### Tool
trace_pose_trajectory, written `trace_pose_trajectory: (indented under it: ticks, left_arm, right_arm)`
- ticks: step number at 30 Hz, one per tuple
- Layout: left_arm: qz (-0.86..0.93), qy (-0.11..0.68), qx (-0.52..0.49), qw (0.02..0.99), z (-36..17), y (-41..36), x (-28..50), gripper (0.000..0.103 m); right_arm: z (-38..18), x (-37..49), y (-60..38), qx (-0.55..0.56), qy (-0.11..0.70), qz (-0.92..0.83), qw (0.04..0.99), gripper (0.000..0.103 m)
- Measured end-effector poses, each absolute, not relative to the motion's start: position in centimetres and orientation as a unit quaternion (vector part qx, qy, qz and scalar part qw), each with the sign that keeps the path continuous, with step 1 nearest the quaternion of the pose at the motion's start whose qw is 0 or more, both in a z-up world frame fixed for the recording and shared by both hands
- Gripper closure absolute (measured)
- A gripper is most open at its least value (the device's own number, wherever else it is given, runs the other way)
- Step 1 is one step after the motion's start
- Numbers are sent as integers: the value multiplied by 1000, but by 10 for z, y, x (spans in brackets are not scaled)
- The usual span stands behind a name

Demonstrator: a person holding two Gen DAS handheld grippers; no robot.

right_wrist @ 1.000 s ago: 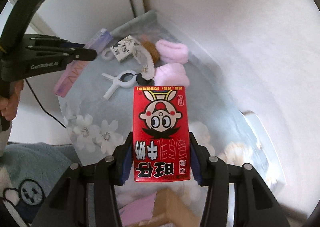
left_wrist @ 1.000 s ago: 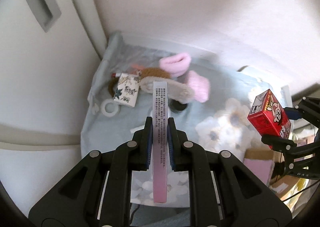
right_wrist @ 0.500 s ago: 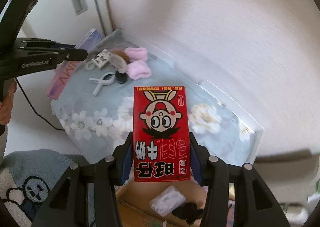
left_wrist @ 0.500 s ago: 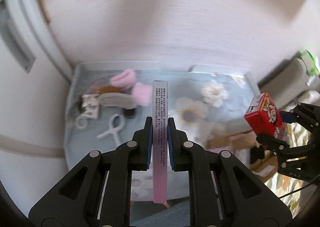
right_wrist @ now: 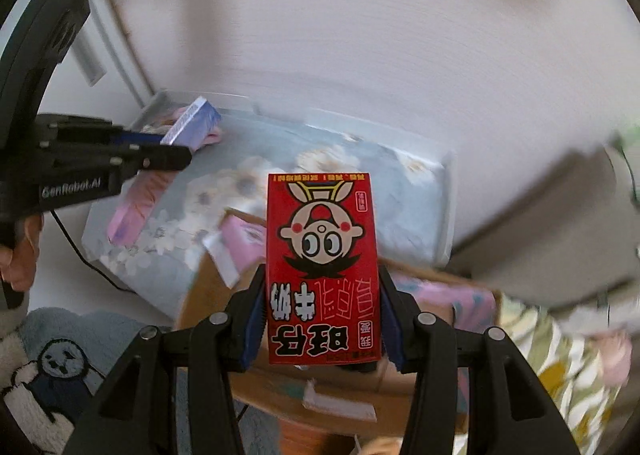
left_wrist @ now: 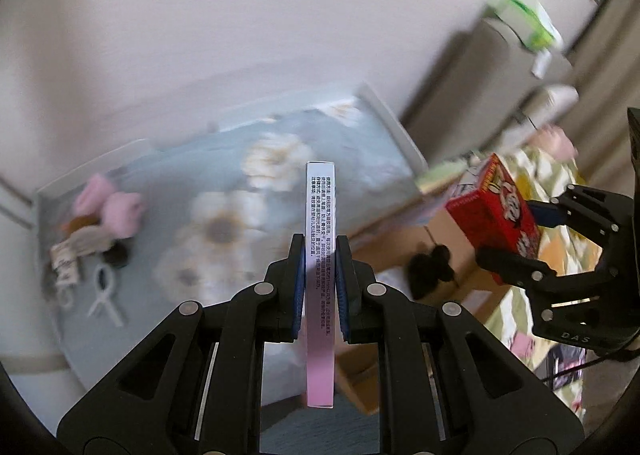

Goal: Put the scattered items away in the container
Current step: 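Carry nail file and red carton into the cardboard box and release both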

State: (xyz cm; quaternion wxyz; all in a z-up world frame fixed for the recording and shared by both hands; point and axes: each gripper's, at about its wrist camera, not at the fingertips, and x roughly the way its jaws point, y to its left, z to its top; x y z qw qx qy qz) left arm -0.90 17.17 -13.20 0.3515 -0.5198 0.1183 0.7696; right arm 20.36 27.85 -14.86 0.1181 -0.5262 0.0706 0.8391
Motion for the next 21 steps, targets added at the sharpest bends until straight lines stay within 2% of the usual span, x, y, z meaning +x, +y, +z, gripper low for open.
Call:
trace_pose_trajectory:
  ticks: [8,14,21]
  left_arm:
    - [720,191,-542,388,-186,226,32,91]
    - [701,247,-558,369,-238,241,41,91]
    - [694,243,-567,370,-243,238,39,91]
  right_arm:
    - [-204,239,293,-539,146,820,129,57]
    - [-248,234,292,-554,149,808,138,57]
    - [-263,231,303,-559,190,797,130,57]
